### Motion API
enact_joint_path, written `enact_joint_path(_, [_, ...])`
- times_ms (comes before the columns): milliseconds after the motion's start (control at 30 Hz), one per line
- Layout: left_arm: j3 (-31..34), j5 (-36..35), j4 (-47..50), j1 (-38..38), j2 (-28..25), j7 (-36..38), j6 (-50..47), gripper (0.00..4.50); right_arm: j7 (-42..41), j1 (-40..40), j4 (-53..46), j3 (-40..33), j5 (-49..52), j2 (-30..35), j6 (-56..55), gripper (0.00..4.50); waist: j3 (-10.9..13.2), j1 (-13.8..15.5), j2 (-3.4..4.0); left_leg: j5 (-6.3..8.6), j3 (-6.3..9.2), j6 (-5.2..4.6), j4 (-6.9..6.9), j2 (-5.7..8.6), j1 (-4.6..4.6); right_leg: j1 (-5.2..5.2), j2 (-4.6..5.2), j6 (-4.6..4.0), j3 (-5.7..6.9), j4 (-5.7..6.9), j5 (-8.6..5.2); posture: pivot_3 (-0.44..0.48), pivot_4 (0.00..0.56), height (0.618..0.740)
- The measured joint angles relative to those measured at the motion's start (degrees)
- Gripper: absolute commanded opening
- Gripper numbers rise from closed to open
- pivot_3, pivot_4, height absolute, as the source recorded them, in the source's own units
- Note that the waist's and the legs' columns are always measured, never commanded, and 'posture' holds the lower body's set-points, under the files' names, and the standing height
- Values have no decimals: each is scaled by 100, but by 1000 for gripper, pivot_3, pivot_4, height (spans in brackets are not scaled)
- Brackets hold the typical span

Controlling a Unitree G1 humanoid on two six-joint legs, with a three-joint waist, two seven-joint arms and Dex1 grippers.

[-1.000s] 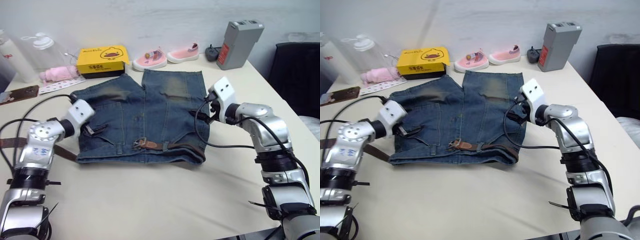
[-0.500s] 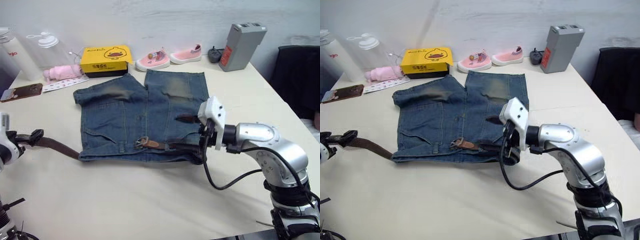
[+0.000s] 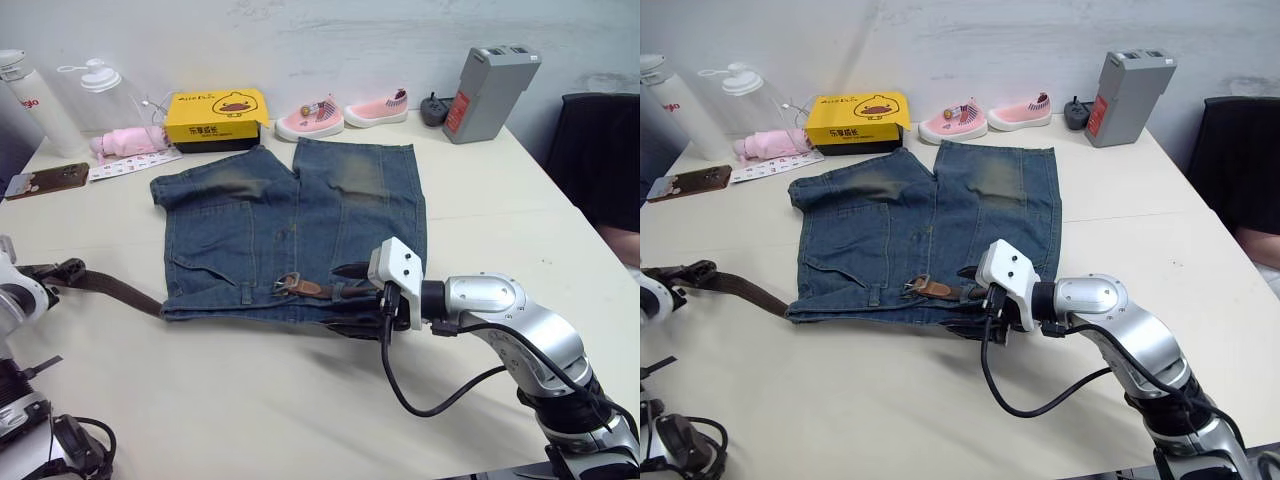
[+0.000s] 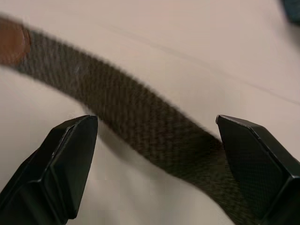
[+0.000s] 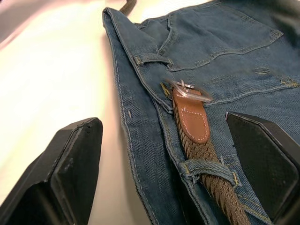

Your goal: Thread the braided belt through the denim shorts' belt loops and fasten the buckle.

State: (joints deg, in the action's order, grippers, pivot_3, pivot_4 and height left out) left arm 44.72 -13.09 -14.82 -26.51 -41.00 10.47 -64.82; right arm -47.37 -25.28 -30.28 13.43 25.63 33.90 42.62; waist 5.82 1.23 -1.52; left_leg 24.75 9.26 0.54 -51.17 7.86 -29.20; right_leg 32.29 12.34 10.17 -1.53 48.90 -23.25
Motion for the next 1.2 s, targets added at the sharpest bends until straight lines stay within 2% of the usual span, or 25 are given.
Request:
enact_joint_path(267, [-152, -2, -221, -4, 259, -420, 606, 4404, 203, 57, -87, -1, -5, -35, 0, 4443, -2, 18, -4, -1, -4, 2, -2, 1, 2, 0, 1, 0, -3, 7, 0, 0, 150, 636])
enact_joint_path(367, [-265, -8, -309, 28, 304, -462, 866, 3625, 266, 56, -86, -1, -37, -63, -1, 4500, -2, 24, 0, -4, -4, 7, -2, 0, 2, 2, 1, 1, -4, 10, 0, 0, 150, 636])
enact_joint_path(400, [-269, -10, -352, 50, 307, -469, 936, 3242, 281, 56, -84, -2, -41, -64, -1, 4500, -1, 29, 1, -4, -4, 7, -2, 0, 2, 2, 1, 1, -4, 10, 0, 0, 150, 636])
enact_joint_path(567, [-231, -106, -490, 7, 363, -506, 1123, 963, 333, 26, -82, -7, -42, -84, 0, 4500, -1, 94, 1, -4, -3, 4, -8, 7, 0, 0, 4, 1, -4, 12, 0, 0, 150, 636])
enact_joint_path(700, [-258, -390, -578, -56, 600, -160, 1661, 963, 367, 11, -75, -16, -50, -83, -1, 4500, 0, 183, 0, -4, 1, 4, -21, 7, -9, 1, 4, 1, 0, 12, 1, 0, 150, 636])
enact_joint_path(767, [-340, -719, -460, -110, 812, 318, 2043, 963, 380, 9, -76, -16, -54, -82, -1, 4500, 3, 199, -8, -2, 5, 2, -36, 7, -18, 1, 3, 1, 6, 14, 1, 0, 150, 636])
enact_joint_path(867, [-425, -1491, 216, -269, 1028, 1129, 2410, 963, 394, 9, -76, -42, -62, -53, 0, 4500, 7, 151, -34, 2, 8, 0, -43, 5, -23, 1, 4, 3, 14, 9, 2, 0, 150, 636])
enact_joint_path(1000, [-647, -1972, 993, -285, 1027, 1744, 2613, 963, 391, 4, -53, -132, -64, 43, 0, 4500, 8, 71, -32, 4, 5, -2, -33, 4, -22, 3, 7, 4, 13, 6, 2, 0, 150, 636])
enact_joint_path(1100, [-1407, -1944, 1715, 9, 702, 2384, 2901, 963, 391, -37, -34, -298, -35, 77, 6, 4500, 9, -2, -30, 3, -1, -2, -20, 0, -18, 4, 7, 4, 13, 0, 2, 0, 150, 636])
enact_joint_path(1200, [-2596, -1318, 2488, 598, -193, 3270, 3503, 963, 400, -74, -22, -313, -31, 71, 5, 4500, 15, -40, -18, 4, -23, -1, -6, -8, -9, 7, 8, 4, 3, -5, 2, 0, 150, 636])
